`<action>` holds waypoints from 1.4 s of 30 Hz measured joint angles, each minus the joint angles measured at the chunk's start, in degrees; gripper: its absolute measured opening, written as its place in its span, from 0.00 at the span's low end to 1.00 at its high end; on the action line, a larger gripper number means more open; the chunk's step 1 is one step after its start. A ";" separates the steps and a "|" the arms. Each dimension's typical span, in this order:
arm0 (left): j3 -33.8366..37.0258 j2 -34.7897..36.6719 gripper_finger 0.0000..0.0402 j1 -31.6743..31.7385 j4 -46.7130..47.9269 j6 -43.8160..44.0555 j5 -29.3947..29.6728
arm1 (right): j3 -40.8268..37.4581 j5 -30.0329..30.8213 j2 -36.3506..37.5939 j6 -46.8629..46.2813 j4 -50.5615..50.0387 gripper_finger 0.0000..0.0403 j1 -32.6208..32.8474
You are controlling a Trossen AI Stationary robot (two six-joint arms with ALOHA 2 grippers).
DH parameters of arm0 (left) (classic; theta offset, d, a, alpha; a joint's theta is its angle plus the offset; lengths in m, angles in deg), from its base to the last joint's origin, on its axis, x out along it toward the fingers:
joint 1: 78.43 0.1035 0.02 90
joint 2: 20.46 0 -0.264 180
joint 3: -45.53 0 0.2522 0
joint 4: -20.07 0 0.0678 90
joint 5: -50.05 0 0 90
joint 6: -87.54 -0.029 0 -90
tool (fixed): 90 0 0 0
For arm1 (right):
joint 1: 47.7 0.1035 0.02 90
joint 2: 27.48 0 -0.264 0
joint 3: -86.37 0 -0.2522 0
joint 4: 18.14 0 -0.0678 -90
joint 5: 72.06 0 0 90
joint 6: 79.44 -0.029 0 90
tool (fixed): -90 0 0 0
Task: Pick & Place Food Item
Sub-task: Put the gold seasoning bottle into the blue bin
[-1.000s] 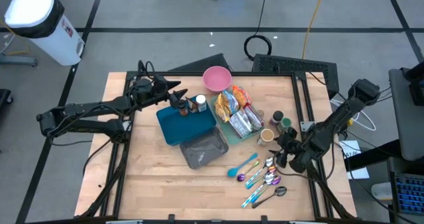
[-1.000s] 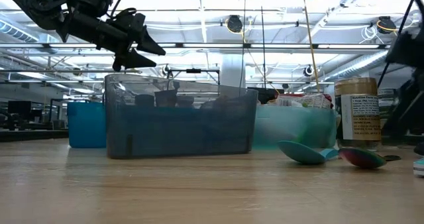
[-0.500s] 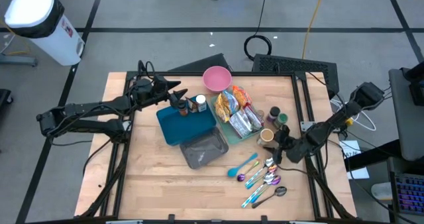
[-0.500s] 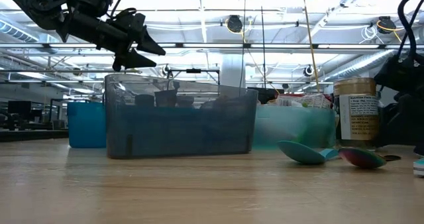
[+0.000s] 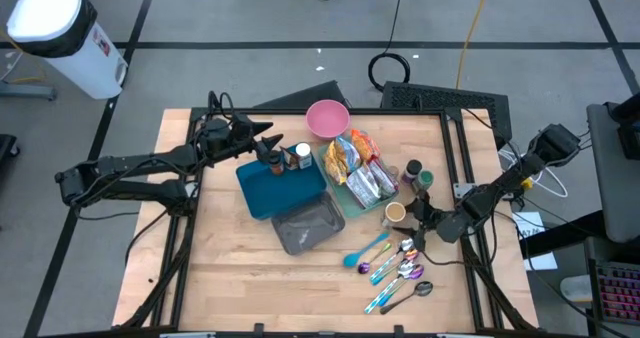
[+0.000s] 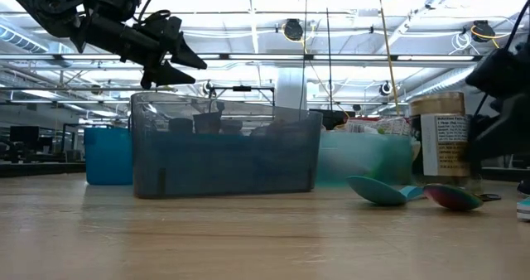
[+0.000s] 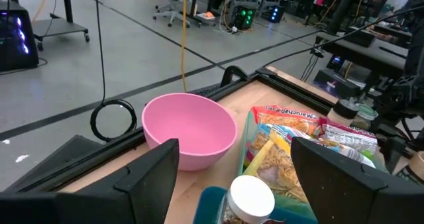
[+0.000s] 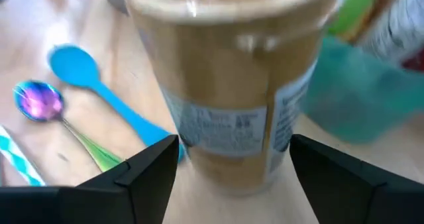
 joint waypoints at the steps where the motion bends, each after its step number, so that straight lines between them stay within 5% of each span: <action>1: 0.00 0.00 0.73 0.00 0.00 0.00 0.00 | 0.00 0.06 0.00 1.09 1.32 0.69 -0.02; 21: 0.00 0.00 0.73 0.00 0.00 0.02 0.00 | -0.20 -0.07 0.00 3.30 9.84 0.70 0.00; 31: 0.00 0.00 0.73 0.00 0.00 0.16 -0.02 | -0.20 -0.14 -0.28 1.39 13.68 0.84 0.02; 42: 0.00 0.00 0.73 0.00 -0.01 0.33 -0.02 | 2.93 -0.12 -11.89 10.58 19.12 0.84 0.01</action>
